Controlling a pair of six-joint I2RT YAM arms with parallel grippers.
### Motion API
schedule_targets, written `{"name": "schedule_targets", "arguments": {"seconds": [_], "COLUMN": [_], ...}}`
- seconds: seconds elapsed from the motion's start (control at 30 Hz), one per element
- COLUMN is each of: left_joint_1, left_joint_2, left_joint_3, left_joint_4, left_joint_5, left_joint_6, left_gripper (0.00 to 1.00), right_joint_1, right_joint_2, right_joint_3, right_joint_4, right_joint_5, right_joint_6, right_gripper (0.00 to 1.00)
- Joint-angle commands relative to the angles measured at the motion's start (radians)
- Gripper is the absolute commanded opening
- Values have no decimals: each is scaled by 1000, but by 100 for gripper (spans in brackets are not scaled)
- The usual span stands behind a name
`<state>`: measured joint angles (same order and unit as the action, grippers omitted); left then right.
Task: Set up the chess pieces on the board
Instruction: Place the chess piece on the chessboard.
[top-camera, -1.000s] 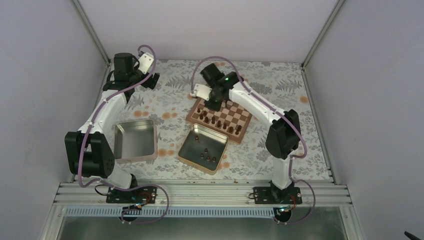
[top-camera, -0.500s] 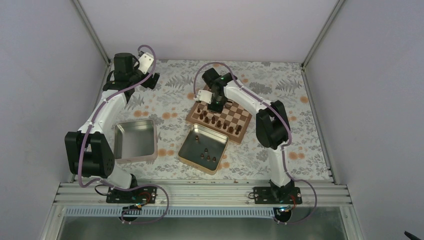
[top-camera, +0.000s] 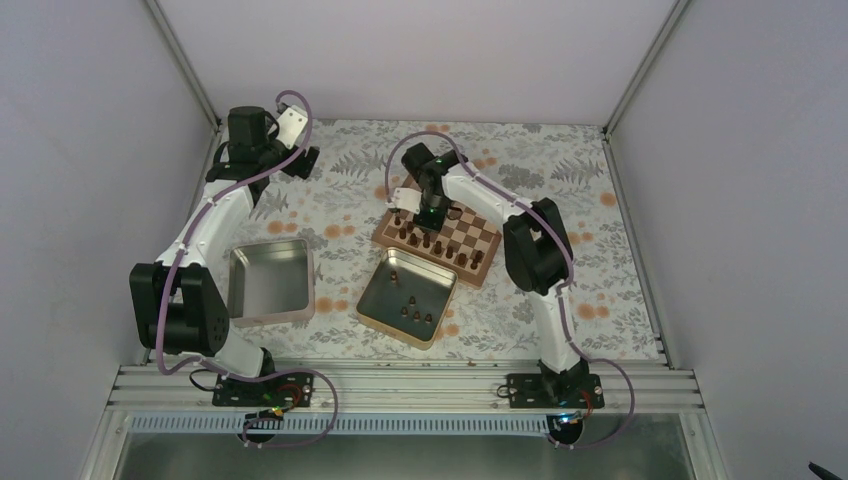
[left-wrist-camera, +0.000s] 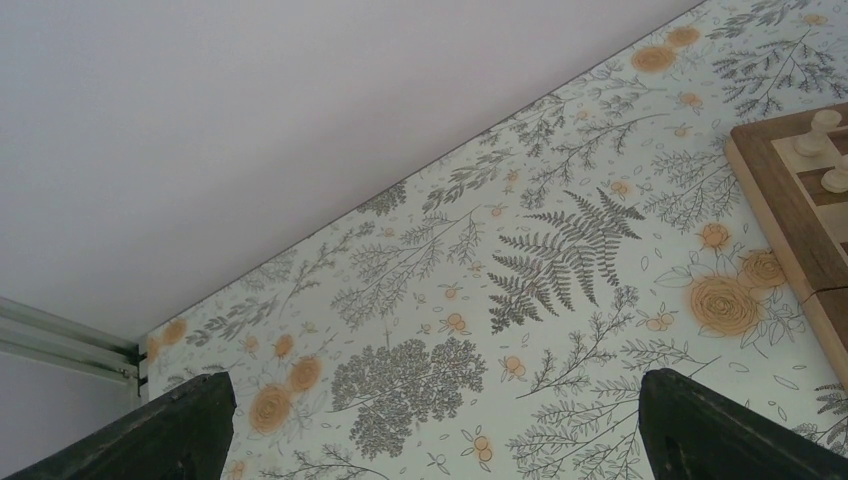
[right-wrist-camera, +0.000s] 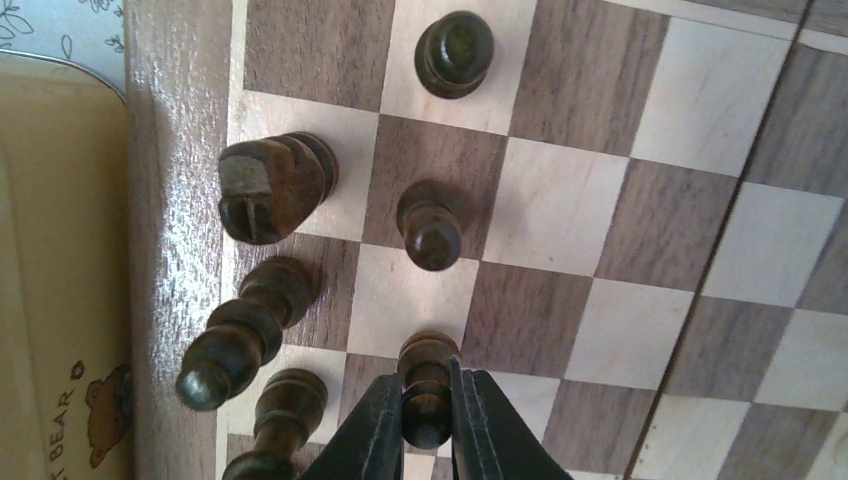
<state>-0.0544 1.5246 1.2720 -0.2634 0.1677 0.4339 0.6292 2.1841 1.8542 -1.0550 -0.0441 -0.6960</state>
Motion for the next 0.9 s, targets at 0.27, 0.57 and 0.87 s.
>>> {"name": "schedule_targets", "arguments": {"seconds": [0.27,0.57,0.87], "left_joint_1": [3,7,8], "left_joint_2": [-16,-14,-13], "left_joint_3": [-11,-11,-11], "left_joint_4": [29,30,30], "left_joint_5": [-2,3,6], "left_joint_6": [6,7,7], "left_gripper": [100,100,100], "right_joint_1": [15,18,17], "right_joint_2": [27,39,44], "right_joint_3": [33,44,46], "right_joint_4": [6,3,-5], "right_joint_5": [-36,-45,-50], "right_joint_6": [-17,-19,-22], "right_gripper": [12,12,12]}}
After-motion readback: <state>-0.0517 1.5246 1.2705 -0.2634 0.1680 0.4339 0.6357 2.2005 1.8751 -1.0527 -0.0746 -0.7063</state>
